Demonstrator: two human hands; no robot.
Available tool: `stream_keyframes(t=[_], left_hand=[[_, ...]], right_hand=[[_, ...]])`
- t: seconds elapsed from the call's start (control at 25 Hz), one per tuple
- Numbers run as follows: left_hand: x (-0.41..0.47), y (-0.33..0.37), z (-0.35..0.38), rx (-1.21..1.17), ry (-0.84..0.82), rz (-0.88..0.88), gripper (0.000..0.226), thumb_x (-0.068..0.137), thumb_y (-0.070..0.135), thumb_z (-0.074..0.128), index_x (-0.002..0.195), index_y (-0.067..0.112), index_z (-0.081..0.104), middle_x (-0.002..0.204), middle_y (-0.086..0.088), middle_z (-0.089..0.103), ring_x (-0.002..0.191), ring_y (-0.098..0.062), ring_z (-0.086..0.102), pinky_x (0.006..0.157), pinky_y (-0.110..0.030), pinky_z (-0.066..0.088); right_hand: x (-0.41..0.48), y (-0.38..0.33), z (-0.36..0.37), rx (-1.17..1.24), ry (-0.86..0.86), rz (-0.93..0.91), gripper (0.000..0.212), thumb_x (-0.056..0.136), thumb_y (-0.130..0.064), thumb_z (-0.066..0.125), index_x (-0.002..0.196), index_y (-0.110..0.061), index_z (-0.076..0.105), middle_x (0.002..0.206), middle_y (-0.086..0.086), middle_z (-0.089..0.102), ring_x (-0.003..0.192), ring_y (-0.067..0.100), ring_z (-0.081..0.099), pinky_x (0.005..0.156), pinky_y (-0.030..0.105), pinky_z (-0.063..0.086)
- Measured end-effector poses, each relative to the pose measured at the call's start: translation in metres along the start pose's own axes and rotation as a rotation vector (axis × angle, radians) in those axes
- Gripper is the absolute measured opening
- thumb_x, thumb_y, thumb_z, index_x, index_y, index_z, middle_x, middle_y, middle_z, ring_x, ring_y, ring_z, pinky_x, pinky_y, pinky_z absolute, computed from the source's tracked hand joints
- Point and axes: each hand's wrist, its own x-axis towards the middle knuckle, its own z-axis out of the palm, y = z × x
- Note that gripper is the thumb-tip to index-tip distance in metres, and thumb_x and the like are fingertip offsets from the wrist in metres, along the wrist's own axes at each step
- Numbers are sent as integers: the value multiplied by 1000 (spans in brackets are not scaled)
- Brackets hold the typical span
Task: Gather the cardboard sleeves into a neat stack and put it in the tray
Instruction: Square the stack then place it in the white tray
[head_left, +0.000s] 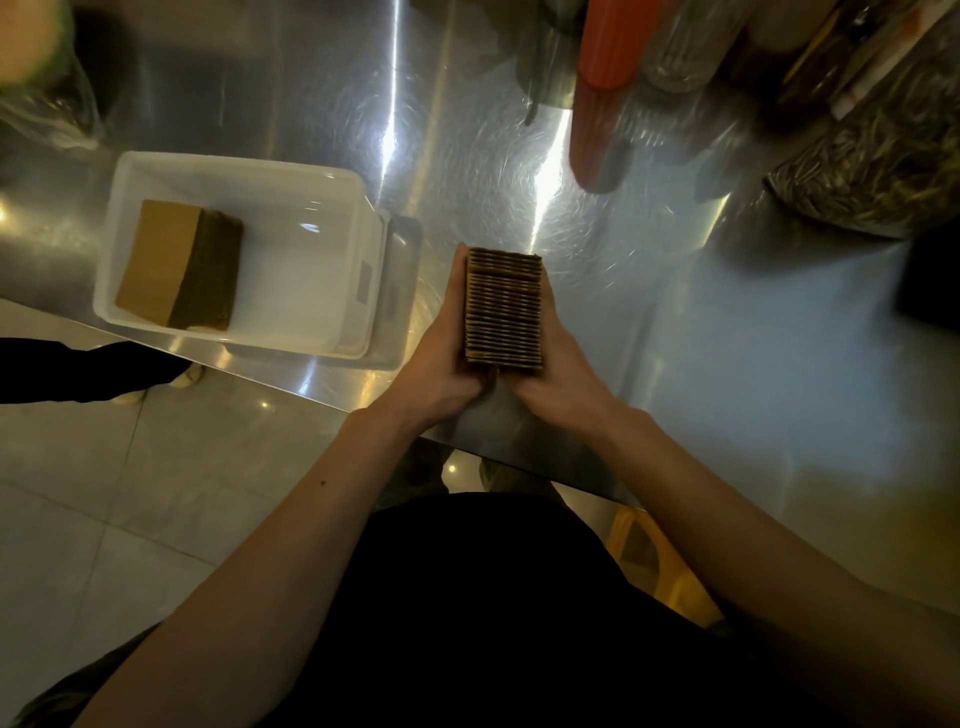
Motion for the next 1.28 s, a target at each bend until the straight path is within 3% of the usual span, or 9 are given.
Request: stream_keyframes(t=[0.12,0.24,0.32,0.48,0.64,0.8,0.96,1.08,1.28], left_hand=[[0,3,-4,-17,-12,-4,104,87,5,69,154,13,-10,139,14,31,121,2,42,99,-3,27],[0,3,-6,0,1,22,103,87,4,68,154,14,-9,134,29,30,113,20,42,99,-1,26],[0,1,-6,-16,-14,2,103,87,3,67,155,14,-9,136,23,33,111,21,43,100,-5,28],[0,1,-4,-7,-20,12,104,87,4,67,154,18,-11,141,13,34,112,12,47,103,-5,28],[-1,-2,-6,22,-54,26,105,87,4,66,153,17,-14,152,-10,39,125,-10,48,112,-29,34],[1,-2,-14,43,-64,103,99,85,-1,65,154,10,-5,156,-14,29,140,-19,37,118,-35,27],[0,5,-20,0,-22,154,79,82,-1,68,146,11,23,141,-6,45,125,2,46,107,-17,34],[0,9,-24,-37,-40,64,79,82,1,72,145,16,25,136,1,48,116,9,50,96,-7,38],[-1,18,-48,-10,-172,-7,90,78,25,80,149,23,24,145,-4,49,131,-17,48,110,-36,40]], right_hand=[[-1,-1,-3,5,-12,-12,81,88,-26,63,145,-27,6,147,0,31,129,3,35,102,-2,24],[-1,-6,-5,2,16,-22,74,90,-18,61,134,-35,4,138,-6,30,124,-1,32,94,-8,19],[3,-5,-6,5,-8,-8,76,91,-19,63,138,-35,5,137,-7,33,119,-4,36,91,-8,24],[3,-7,-2,13,28,4,99,80,-64,55,149,-12,8,133,-8,29,115,-7,32,89,-10,22],[5,-2,-3,-32,11,12,79,91,-26,62,150,-15,11,129,-10,36,115,1,42,85,-8,29],[5,-3,-7,-72,-2,-4,76,90,-16,63,148,-12,14,129,-9,36,111,-10,40,89,-7,27],[2,-6,-10,-87,-13,-35,72,89,-11,63,147,-9,20,132,-8,34,117,-7,36,92,-6,25],[2,-7,-16,-62,-19,-36,71,88,-14,66,146,-18,25,132,-10,43,114,-11,45,95,0,32],[-5,-16,-37,-24,-85,50,77,82,-14,73,145,-25,30,128,-15,50,109,-8,51,87,1,41]])
